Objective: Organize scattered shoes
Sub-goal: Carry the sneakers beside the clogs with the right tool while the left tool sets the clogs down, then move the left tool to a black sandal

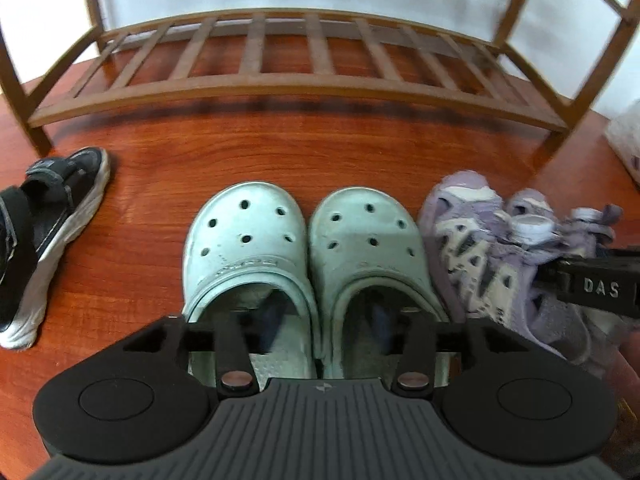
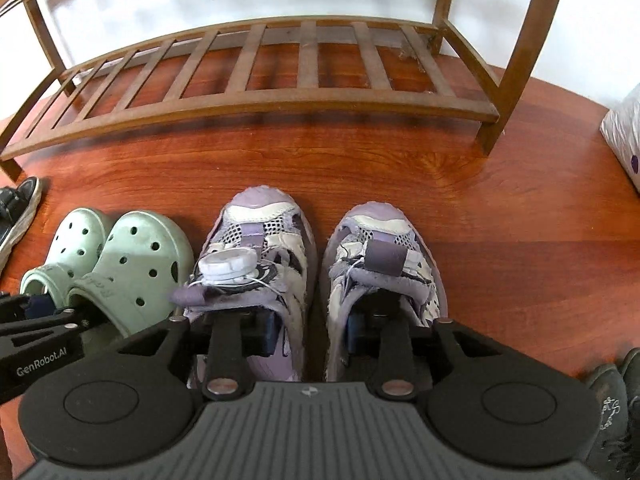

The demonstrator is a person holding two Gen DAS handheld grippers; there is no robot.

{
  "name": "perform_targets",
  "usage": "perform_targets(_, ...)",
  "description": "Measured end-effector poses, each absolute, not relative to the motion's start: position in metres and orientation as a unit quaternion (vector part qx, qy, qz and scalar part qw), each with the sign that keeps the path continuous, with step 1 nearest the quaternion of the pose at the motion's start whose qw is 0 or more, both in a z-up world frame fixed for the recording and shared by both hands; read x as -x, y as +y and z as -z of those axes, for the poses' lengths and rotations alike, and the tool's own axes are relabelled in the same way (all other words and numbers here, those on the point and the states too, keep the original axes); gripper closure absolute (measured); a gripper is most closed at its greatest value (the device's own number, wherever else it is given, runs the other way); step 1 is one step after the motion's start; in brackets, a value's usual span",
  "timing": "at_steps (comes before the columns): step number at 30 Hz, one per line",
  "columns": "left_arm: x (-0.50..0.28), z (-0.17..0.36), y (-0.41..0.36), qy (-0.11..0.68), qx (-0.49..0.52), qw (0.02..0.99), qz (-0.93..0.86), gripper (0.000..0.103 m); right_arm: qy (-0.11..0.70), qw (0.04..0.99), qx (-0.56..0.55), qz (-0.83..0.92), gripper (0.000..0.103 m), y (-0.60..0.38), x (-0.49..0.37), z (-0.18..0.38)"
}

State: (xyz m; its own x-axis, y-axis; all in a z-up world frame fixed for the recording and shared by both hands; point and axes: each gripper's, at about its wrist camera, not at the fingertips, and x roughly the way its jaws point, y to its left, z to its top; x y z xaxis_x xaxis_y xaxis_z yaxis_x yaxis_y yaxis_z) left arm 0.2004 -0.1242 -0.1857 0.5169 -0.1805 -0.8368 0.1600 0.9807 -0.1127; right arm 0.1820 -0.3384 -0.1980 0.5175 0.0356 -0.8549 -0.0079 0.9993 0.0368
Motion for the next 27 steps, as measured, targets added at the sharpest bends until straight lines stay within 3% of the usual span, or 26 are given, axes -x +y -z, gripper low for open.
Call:
perform_targets(6, -0.181, 0.168, -0.111, 0.471, 0.006, 0.874, 0.119, 0.048, 0.477, 0.878, -0.030, -0.006, 0.056, -0.340, -0.159, 0.177)
perform_targets(16, -0.140, 0.132, -0.074, 0.442, -0.030, 0.885, 0.140, 0.043, 0.453, 0.890, -0.042, -0.016, 0.044, -0.306, -0.107, 0.135)
perform_targets(27, -0.117, 0.107, 0.005, 0.417, -0.061, 0.900, 0.109, 0.039, 0.461, 0.884, -0.056, -0.057, 0.040, -0.242, -0.066, 0.122)
